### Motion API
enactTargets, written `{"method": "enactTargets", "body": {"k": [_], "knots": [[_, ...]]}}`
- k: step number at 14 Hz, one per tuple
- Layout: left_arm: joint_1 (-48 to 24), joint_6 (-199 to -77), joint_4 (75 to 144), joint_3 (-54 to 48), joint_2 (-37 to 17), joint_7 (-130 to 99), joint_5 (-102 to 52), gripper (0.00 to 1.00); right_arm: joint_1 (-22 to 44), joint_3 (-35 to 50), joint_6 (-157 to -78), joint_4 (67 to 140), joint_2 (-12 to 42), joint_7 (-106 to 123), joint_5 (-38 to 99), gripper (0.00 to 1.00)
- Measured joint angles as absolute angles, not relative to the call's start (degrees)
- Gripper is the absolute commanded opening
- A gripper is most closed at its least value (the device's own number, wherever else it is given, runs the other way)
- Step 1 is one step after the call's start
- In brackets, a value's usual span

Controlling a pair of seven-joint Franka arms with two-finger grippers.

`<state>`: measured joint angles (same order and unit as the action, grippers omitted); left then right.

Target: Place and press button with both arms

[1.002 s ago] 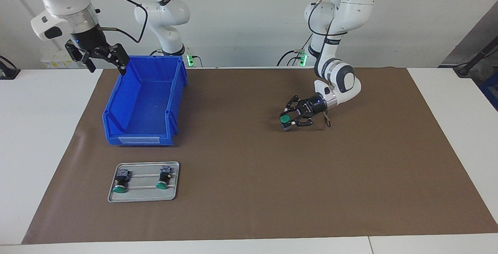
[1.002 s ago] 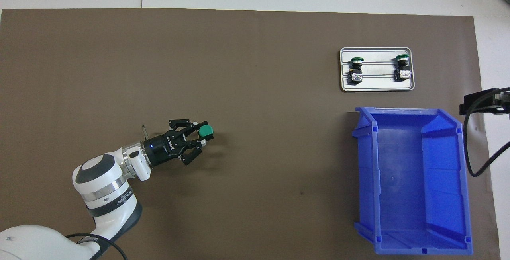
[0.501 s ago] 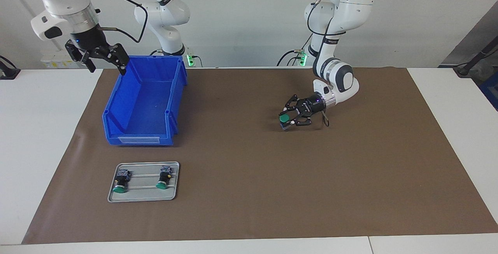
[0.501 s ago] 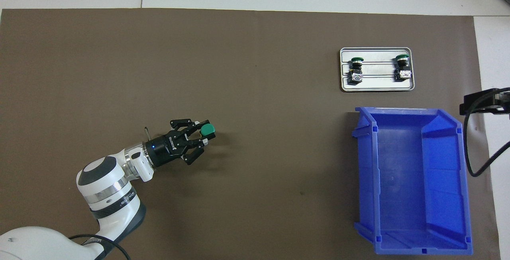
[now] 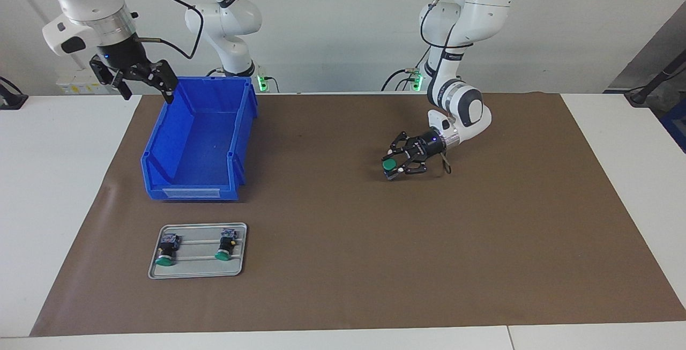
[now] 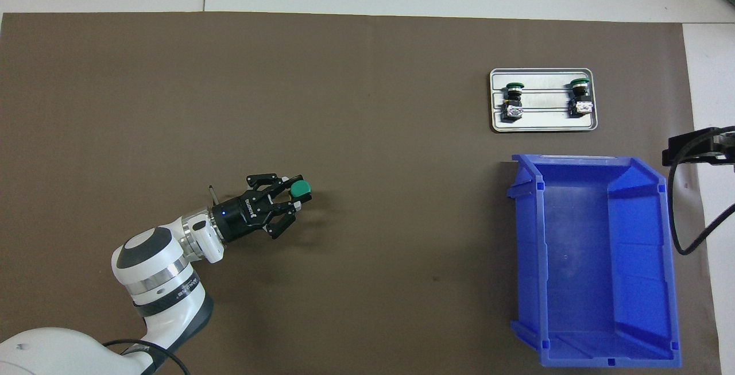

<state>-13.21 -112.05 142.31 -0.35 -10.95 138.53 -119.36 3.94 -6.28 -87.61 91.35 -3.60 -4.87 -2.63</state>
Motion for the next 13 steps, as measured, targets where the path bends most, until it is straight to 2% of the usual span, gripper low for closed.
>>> {"method": "enactTargets", "body": {"k": [2,3,6,7,9,10,13], "knots": [[-13.21,-112.22,142.38,-0.35,-10.95,138.53,-119.36,0.31,3.94,-6.28,-87.61,91.35,-3.60,-4.87,-2.63,1.00],[-13.21,-112.28,142.39,-0.35,-10.95,138.53,-119.36,0.37,3.94,-6.28,-87.61,91.35,-3.60,-4.87,-2.63,1.00],[-13.14,-112.78,142.41,-0.29,-10.95,138.39,-119.37,0.44,3.94,-6.28,-87.61,91.35,-3.60,-4.87,-2.63,1.00],[-13.08,-112.80,142.43,-0.21,-10.95,138.33,-119.38,0.50,3.94,-6.28,-87.61,91.35,-3.60,-4.87,-2.63,1.00],[-13.05,-112.84,142.46,-0.11,-10.95,138.16,-119.38,0.72,3.94,-6.28,-87.61,91.35,-3.61,-4.87,-2.63,1.00],[-13.05,-112.85,142.46,-0.10,-10.95,138.02,-119.39,0.99,3.94,-6.28,-87.61,91.35,-3.61,-4.87,-2.63,1.00],[-13.03,-114.28,142.45,-0.03,-10.92,137.22,-119.43,0.99,3.94,-6.28,-87.61,91.35,-3.61,-4.87,-2.63,1.00]]}}
